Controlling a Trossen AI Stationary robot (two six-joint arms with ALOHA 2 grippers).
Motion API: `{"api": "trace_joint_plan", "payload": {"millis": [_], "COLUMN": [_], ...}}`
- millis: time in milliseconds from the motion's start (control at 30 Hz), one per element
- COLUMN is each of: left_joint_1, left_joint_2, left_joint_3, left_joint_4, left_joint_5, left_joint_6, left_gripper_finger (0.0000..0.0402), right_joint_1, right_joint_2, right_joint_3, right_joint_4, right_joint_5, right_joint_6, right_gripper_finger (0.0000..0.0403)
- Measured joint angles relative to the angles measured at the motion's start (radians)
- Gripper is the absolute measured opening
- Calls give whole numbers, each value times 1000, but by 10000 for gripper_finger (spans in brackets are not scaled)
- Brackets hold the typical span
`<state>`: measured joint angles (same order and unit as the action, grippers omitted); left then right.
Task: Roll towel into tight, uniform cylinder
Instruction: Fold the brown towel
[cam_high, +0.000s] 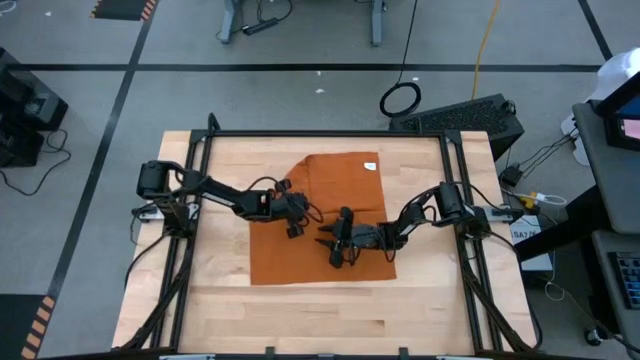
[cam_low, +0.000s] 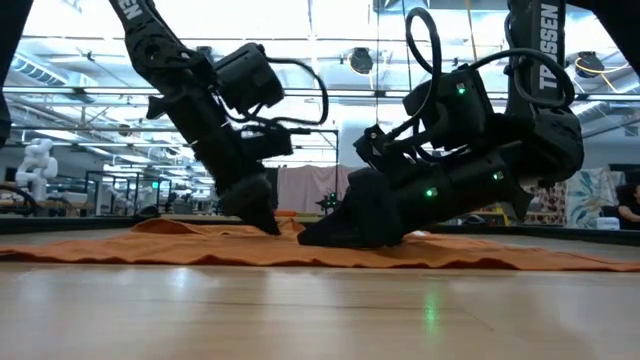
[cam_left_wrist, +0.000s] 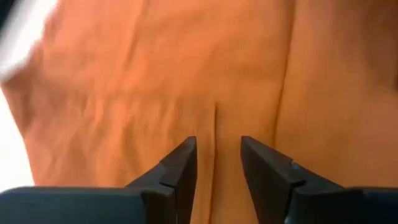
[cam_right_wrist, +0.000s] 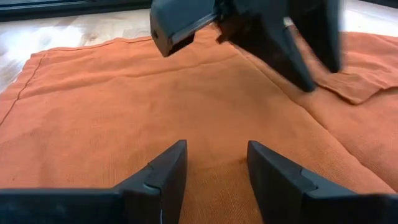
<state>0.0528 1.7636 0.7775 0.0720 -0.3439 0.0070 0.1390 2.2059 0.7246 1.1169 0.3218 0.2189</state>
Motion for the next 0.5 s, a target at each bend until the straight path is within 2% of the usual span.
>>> {"api": "trace_joint_plan", "payload": {"millis": [367,500], "left_joint_1": [45,68], "left_joint_2": [18,18], "left_joint_3": [1,1], "left_joint_4": [41,41], "left_joint_5": [2,63], "left_joint_6": [29,32], "left_gripper_finger": [134,134], "right_joint_1": [0,0], "right_joint_2": [0,0], "right_joint_3": [-1,-1], "right_joint_4": [-29,-38], "right_joint_5": [-1,-1], "right_joint_6": [-4,-1], "right_gripper_finger": [160,160]}}
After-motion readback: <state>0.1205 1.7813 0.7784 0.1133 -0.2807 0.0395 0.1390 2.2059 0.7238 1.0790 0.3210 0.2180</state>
